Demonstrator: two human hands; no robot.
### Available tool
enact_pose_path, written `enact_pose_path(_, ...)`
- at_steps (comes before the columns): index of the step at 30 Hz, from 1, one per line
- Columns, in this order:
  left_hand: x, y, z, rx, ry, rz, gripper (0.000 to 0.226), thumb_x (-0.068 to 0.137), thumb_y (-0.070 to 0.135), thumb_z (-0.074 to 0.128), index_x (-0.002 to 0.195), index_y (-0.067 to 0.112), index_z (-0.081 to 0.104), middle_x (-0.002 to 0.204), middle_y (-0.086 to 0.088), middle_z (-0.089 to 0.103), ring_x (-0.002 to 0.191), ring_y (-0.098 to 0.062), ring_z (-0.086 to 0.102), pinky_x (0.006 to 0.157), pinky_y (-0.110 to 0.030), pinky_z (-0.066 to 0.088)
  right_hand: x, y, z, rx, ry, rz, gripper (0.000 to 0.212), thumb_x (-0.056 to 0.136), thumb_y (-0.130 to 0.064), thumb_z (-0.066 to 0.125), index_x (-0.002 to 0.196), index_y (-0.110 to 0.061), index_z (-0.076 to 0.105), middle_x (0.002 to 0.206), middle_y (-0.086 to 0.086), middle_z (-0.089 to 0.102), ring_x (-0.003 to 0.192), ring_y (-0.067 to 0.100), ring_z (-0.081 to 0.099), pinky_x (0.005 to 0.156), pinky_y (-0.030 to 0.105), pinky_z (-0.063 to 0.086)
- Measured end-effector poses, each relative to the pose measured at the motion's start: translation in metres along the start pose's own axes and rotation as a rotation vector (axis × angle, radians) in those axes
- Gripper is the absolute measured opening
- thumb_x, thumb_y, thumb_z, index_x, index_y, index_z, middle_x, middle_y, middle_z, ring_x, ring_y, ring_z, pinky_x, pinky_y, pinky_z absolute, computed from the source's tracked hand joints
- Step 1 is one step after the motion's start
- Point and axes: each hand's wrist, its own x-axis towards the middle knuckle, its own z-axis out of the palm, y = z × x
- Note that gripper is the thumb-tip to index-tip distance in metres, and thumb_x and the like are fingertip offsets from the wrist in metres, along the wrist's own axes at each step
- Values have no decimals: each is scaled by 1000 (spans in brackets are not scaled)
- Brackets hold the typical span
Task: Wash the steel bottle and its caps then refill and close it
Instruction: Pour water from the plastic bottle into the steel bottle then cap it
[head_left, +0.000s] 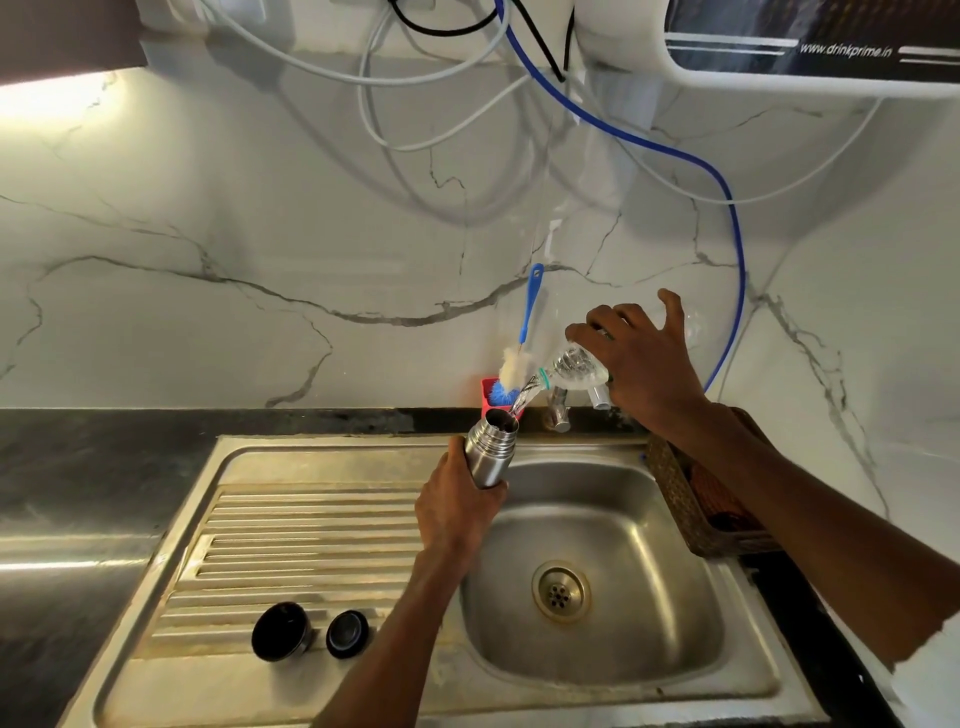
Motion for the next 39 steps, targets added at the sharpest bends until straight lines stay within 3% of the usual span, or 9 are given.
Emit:
enact_pose_path(5, -3, -2, 1, 7, 0, 0, 62, 73, 40, 91, 120, 35, 51, 115, 9, 73, 92, -13, 67, 77, -33, 57, 2, -2, -3, -31, -9, -20, 83, 58, -13, 96, 130, -30, 59, 129, 3, 61, 123, 30, 58, 113, 69, 23)
enact_pose_path(10, -5, -3, 2, 10, -6, -1, 63, 73, 38, 92, 123, 33, 53, 116, 8, 73, 94, -14, 68, 76, -29, 52, 1, -6, -6, -38, 82, -15, 85, 55, -1, 92, 128, -29, 60, 134, 5, 54, 126, 30, 52, 112, 71, 23)
enact_pose_path(17, -7, -1, -1, 4, -13, -1, 64, 73, 38, 92, 124, 34, 53, 117, 9, 72, 97, -13, 69, 79, -31, 55, 1, -24, -17, -129, 120, -71, 77, 65, 3, 84, 130, -29, 59, 148, 8, 46, 139, 32, 43, 114, 69, 14)
enact_pose_path(20, -8, -1, -4, 11, -7, 5, 63, 72, 40, 92, 121, 35, 52, 115, 10, 73, 94, -13, 68, 79, -32, 56, 2, -33, -18, -181, 145, -127, 72, 70, 2, 81, 131, -27, 58, 153, 10, 41, 144, 35, 37, 114, 71, 16)
enact_pose_path(27, -12, -2, -14, 7, -15, 2, 60, 73, 41, 90, 120, 35, 53, 112, 10, 73, 92, -14, 69, 75, -31, 52, 7, -61, -9, -331, 121, -321, 66, 70, -10, 87, 127, -26, 58, 154, 10, 42, 142, 37, 40, 112, 69, 21)
enact_pose_path(31, -14, -10, -20, 4, -15, 0, 57, 73, 40, 89, 115, 34, 52, 109, 9, 73, 84, -13, 64, 72, -30, 48, 15, -69, -20, -318, 65, -261, 77, 63, -14, 93, 131, -27, 57, 151, 11, 43, 138, 37, 43, 111, 69, 19)
enact_pose_path(39, -17, -20, -38, -41, 4, -16, 53, 72, 41, 86, 111, 35, 50, 102, 10, 71, 79, -14, 60, 70, -31, 46, 23, -96, -21, -386, 140, -393, 66, 73, -7, 80, 130, -25, 52, 148, 10, 44, 132, 36, 48, 112, 69, 23)
